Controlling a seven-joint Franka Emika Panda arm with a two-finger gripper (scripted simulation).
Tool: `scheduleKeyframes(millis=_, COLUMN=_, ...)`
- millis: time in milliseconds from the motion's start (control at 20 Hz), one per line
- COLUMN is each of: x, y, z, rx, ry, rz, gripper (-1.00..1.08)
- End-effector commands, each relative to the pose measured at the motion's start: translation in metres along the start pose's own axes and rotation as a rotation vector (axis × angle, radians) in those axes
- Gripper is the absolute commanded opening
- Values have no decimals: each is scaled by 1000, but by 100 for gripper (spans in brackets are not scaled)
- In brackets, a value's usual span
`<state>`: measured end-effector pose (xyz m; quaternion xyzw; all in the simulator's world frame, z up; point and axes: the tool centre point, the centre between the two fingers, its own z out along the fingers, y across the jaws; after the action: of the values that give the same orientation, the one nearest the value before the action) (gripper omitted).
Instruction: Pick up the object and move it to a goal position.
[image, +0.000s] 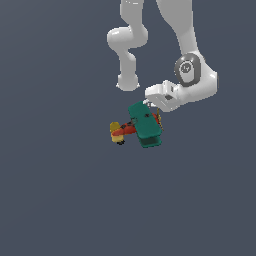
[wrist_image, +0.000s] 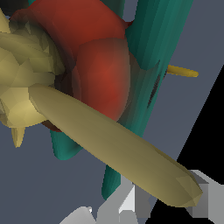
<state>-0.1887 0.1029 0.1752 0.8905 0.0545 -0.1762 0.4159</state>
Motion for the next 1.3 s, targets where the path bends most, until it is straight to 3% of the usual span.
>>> scheduleKeyframes(millis=0, x=-6, y=-17, z=40, rx=-49, ry=-70, rz=-31, gripper=28)
scheduleKeyframes(millis=700, x=-11, y=-14, z=34, rx=-272, ry=14, rz=40, gripper=28)
scheduleKeyframes(millis=1250, x=-11, y=-14, z=28, rx=-361, ry=64, rz=74, gripper=28)
